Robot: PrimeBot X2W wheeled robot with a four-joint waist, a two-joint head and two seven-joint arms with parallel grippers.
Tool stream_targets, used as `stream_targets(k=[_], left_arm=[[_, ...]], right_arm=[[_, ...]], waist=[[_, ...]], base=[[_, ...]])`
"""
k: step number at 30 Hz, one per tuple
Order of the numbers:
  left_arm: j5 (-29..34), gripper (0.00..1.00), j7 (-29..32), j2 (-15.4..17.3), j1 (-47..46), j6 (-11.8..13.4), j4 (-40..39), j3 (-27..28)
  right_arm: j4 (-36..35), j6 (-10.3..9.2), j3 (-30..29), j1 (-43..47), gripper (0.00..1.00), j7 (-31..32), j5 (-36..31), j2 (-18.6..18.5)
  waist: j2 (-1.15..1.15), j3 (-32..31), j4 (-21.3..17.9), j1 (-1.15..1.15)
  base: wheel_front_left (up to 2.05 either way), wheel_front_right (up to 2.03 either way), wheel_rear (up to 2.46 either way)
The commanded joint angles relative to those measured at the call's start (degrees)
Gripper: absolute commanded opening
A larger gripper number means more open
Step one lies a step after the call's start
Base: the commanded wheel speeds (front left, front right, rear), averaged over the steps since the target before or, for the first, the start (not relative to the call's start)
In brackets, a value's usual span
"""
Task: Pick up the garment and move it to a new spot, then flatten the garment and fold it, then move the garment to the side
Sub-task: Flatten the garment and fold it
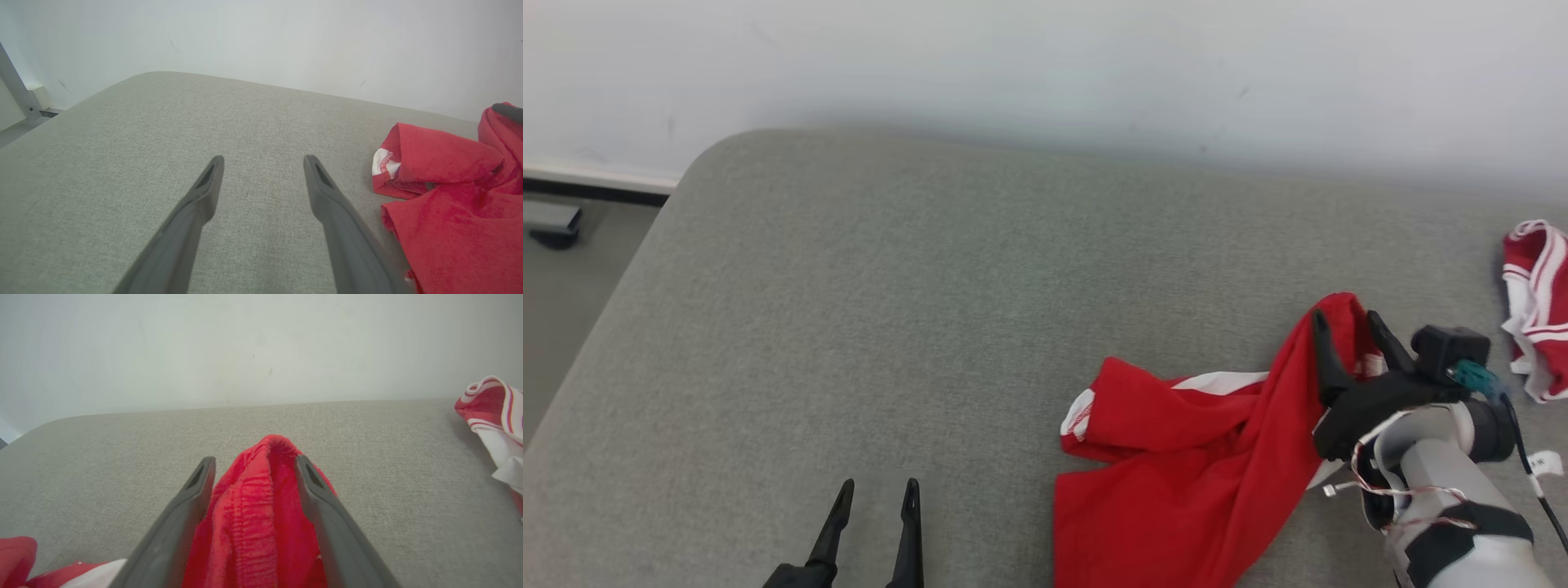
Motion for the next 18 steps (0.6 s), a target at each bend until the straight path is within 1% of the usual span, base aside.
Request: stream_targets(k=[1, 4, 6, 12, 15, 16, 18], left_arm=[[0.28, 1.0, -0.17, -0.03, 1.06, -0.27, -0.1, 0.08], [0.0, 1.0, -0.17, -0.02, 1.24, 0.02, -0.4, 0.38], [-0.06, 1.0, -0.17, -0.02, 1.44, 0.04, -0.64, 0.56], [0.29, 1.0, -0.17, -0.02, 2.19, -0.05, -0.92, 0.57], [0.43, 1.0, -0.17, -0.02, 2.68, -0.32, -0.83, 0.73], [4.12, 1.0, -0.17, -0.03, 4.99, -4.07, 2.78, -4.22], [4.69, 1.0, -0.17, -0.03, 5.45, -4.88, 3.94, -5.67]], right_arm=[[-1.72, -0.16, 0.39, 1.95, 1.0, -0.22, 0.83, -0.52], [-7.04, -0.16, 1.19, 6.1, 1.0, -0.24, 2.19, -1.09], [-12.08, -0.16, 0.81, 9.0, 1.0, -0.25, 2.92, -1.76], [-26.09, -0.16, -3.57, 18.17, 1.0, -0.18, 3.09, -1.85], [-31.7, -0.16, -5.82, 22.66, 1.0, -0.16, 1.92, -0.38], [-44.24, -0.16, -8.64, 35.06, 1.0, -0.17, -2.21, 5.73], [-44.7, -0.16, -8.51, 36.51, 1.0, -0.16, -2.44, 6.69]], waist=[[0.0, -2.1, -2.41, 0.0], [0.0, -2.69, -3.98, 0.0], [0.0, -2.81, -5.14, 0.0], [0.0, -2.7, -7.93, 0.0], [0.0, -3.12, -9.05, 0.0], [0.0, -3.33, -11.0, 0.0], [0.0, -3.35, -11.13, 0.0]], base=[[0.0, 0.0, 0.0], [0.0, 0.0, 0.0], [0.0, 0.0, 0.0], [0.0, 0.0, 0.0], [0.0, 0.0, 0.0], [0.0, 0.0, 0.0], [0.0, 0.0, 0.0]])
